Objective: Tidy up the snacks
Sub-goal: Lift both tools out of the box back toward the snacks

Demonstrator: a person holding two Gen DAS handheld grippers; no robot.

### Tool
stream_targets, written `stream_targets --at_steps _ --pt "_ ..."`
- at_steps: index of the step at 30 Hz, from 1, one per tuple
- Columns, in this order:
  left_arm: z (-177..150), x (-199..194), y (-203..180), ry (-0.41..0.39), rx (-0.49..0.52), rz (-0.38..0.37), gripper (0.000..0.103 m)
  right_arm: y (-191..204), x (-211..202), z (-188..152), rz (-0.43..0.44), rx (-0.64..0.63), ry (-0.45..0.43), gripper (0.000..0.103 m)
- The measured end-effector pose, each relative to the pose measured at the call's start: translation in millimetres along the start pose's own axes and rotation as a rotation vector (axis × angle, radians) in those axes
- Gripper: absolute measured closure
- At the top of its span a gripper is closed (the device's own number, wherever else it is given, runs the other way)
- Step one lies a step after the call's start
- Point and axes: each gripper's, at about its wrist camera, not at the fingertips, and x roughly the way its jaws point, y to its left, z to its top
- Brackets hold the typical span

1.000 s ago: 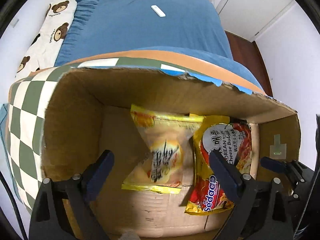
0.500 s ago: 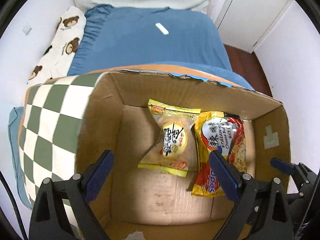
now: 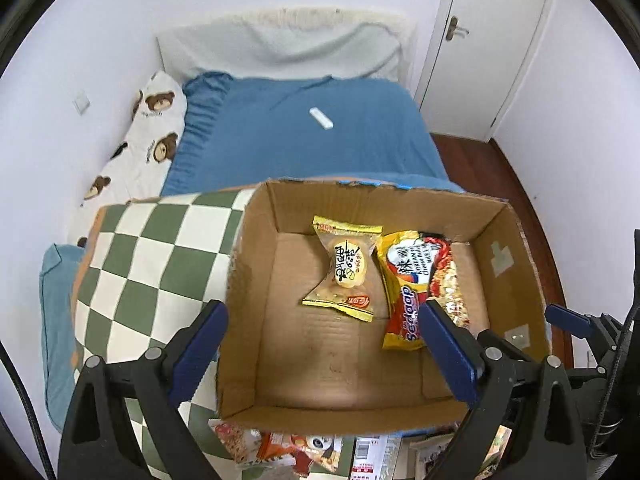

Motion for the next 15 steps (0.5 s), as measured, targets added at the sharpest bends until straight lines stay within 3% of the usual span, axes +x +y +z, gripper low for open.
stream_targets --at_steps 6,12,13,15 --pt "-17.0 -33.5 2.0 -0.043 -0.009 -0.016 0.006 3.3 -37.2 -19.8 0.021 0.020 -0.084 0.005" --pt "-56.8 -48.0 9.2 -0.007 -0.024 -0.023 0.006 -2.9 -54.0 -56.7 0.102 0.063 -0.094 0.005" --pt "-62.8 -47.4 9.5 0.000 -0.022 -0.016 0.006 -6.4 -51.6 -66.0 0.113 0.075 -0.086 0.007" --pt "-84.2 -40.8 10.5 0.036 -0.008 0.006 0.006 -12.7 -44.3 -86.2 0.140 0.100 -0.063 0.026"
